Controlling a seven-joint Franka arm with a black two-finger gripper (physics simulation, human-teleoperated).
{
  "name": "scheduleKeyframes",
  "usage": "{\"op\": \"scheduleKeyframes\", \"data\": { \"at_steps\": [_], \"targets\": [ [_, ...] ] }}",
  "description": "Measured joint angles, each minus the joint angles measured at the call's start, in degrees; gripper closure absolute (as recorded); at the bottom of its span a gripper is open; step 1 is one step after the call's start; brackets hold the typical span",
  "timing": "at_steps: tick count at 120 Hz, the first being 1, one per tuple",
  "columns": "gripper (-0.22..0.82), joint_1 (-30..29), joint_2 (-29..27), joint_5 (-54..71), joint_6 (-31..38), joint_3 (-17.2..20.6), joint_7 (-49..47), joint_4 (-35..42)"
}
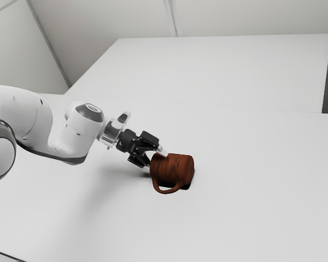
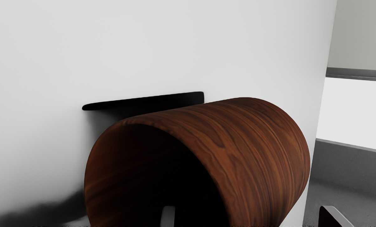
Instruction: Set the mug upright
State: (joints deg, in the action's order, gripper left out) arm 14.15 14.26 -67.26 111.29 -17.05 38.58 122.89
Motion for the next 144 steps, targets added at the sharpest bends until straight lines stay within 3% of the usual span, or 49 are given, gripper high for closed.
{"op": "scheduleKeyframes", "data": {
  "at_steps": [24,45,70,111,144],
  "targets": [
    [0.25,0.0,-0.1,-0.6,-2.1,0.0,0.3,-0.1],
    [0.53,0.0,-0.2,-0.7,-3.3,0.1,0.5,-0.1],
    [0.7,0.1,-1.5,-1.6,-4.1,1.0,0.8,-0.2],
    [0.78,0.6,-5.3,-1.6,-3.2,1.2,1.2,-0.2],
    [0.79,2.3,-9.5,16.5,2.0,0.7,-6.9,-2.5]
  ]
}}
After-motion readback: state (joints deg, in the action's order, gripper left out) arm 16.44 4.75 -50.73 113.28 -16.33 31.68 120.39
